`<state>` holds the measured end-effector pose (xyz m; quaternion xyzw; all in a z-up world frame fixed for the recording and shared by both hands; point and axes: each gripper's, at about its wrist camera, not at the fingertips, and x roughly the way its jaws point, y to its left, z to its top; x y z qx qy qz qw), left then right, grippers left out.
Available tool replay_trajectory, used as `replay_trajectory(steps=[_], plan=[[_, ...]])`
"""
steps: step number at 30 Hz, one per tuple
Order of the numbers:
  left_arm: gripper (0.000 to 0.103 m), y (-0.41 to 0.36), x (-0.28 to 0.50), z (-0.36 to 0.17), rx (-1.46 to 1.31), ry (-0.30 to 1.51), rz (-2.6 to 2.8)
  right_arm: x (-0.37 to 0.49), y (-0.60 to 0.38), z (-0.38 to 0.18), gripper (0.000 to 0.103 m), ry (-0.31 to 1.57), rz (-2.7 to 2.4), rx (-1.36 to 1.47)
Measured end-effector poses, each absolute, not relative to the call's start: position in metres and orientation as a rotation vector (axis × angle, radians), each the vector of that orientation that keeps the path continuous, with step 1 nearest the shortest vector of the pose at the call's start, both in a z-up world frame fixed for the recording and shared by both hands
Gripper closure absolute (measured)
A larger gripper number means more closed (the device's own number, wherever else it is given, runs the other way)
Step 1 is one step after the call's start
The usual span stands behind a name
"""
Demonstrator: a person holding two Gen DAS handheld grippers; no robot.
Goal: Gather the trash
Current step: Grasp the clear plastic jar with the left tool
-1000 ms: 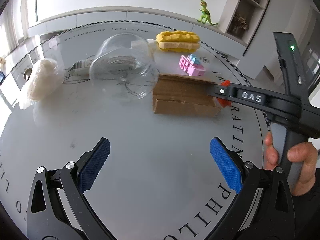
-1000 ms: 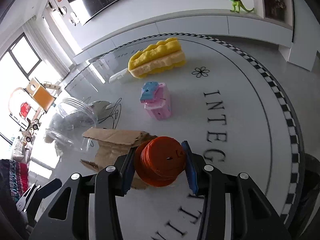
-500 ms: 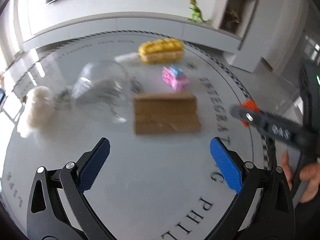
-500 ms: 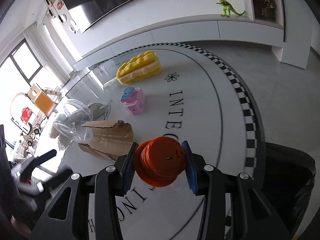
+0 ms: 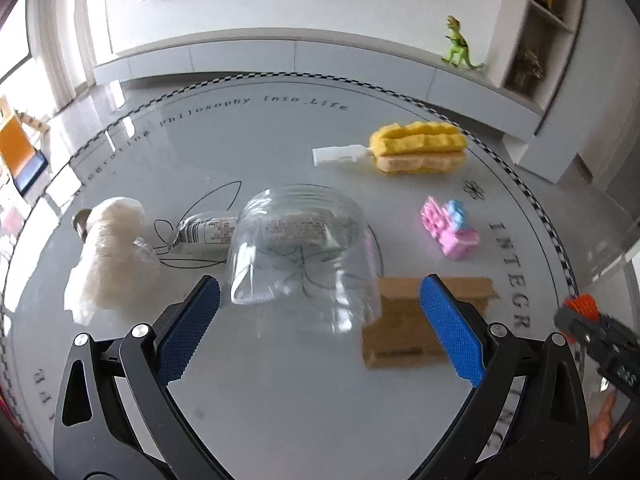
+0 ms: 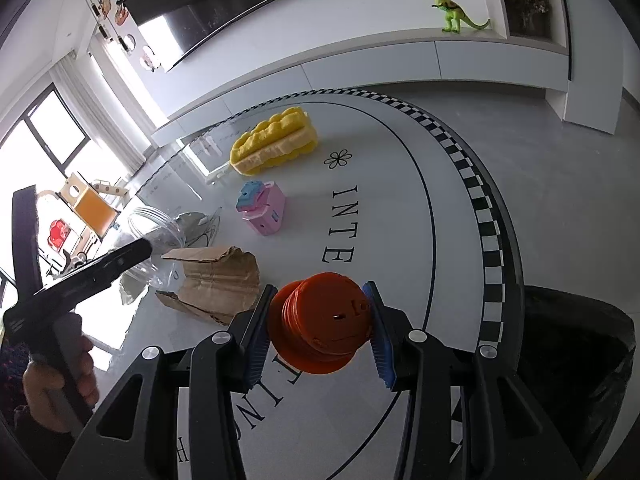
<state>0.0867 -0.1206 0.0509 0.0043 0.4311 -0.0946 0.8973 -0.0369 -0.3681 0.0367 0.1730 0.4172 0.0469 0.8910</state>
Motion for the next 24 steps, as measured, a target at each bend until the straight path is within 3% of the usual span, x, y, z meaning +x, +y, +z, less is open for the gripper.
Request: replay_trajectory(steps=[2, 4, 5, 24], plan=[[0.007, -0.115, 0.095, 0.044, -0.038, 0.915, -0.187, -0.036, -0.368, 0.036, 0.058, 0.872, 0.099, 0.356], [0.019, -0.111, 0.1, 0.039, -0.074, 0.931, -0.19, -0.036, -0.369, 0.035, 0.058, 0.874, 0.099, 0.354], [0.02, -0.11, 0.1, 0.039, -0.079, 0.928, -0.193, -0.036, -0.369, 0.035, 0.058, 0.874, 0.099, 0.354], [0.021, -0.126, 0.009, 0.098, -0.014, 0.811, -0.326, -0.099, -0.385, 0.072, 0.058, 0.793, 0.055, 0.378]])
